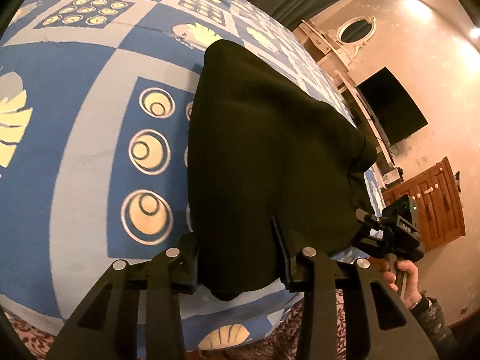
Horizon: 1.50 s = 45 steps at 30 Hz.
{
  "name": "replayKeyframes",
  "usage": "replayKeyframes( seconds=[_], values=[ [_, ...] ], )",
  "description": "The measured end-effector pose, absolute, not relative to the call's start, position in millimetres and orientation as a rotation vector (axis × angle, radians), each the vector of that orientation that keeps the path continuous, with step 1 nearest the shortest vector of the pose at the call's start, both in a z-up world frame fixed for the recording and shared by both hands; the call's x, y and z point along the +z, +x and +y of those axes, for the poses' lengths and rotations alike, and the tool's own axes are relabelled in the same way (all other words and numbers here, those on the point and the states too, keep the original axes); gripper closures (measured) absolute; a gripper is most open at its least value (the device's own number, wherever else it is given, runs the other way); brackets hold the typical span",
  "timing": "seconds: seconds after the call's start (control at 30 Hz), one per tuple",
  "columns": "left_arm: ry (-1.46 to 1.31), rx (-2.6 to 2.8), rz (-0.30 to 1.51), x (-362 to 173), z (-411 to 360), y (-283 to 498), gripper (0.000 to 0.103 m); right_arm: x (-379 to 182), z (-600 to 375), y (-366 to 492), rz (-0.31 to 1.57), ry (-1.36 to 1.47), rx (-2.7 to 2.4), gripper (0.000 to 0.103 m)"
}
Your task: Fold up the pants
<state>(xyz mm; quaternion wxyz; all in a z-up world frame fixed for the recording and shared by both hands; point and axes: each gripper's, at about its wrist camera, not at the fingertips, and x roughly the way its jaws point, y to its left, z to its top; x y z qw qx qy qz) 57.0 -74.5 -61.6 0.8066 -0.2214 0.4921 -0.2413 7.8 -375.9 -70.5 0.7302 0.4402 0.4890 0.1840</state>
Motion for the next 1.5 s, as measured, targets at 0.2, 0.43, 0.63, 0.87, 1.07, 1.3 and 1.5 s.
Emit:
replayKeyframes(
  seconds=[0.2, 0.43, 0.63, 0.87, 1.07, 1.3, 1.5],
  values=[
    [-0.495, -0.476, 1.045, -60.5, -58.8, 54.4, 0.064, -69.0, -357.8, 22.9, 1.083, 0.956, 0.426, 0.06],
    [-0.519, -0.416, 1.028, -58.9, -26.1, 47.1, 0.064, -72.4, -328.0, 42.4, 1.09, 0.946, 0.479, 0.059],
    [-0.543, -0.376, 1.021, -56.0, 3.0, 37.4, 0.064, -75.8, -300.7, 57.3, 1.101, 0.936, 0.537, 0.06],
    [-0.569, -0.364, 1.021, -58.2, 16.1, 29.4, 0.063, -77.6, -286.8, 65.4, 1.112, 0.927, 0.572, 0.06],
    [-0.707, -0.49, 0.992, -66.6, 32.7, 23.2, 0.036, -74.6, -288.6, 65.0, 1.119, 0.936, 0.609, 0.046],
    [-0.709, -0.515, 0.94, -45.0, 68.8, 4.3, 0.017, -54.0, -312.1, 58.9, 1.093, 0.884, 0.597, 0.02],
    [-0.637, -0.471, 0.901, -32.9, 85.1, 32.4, 0.017, -54.4, -323.5, 81.1, 1.076, 0.866, 0.556, 0.018]
  ],
)
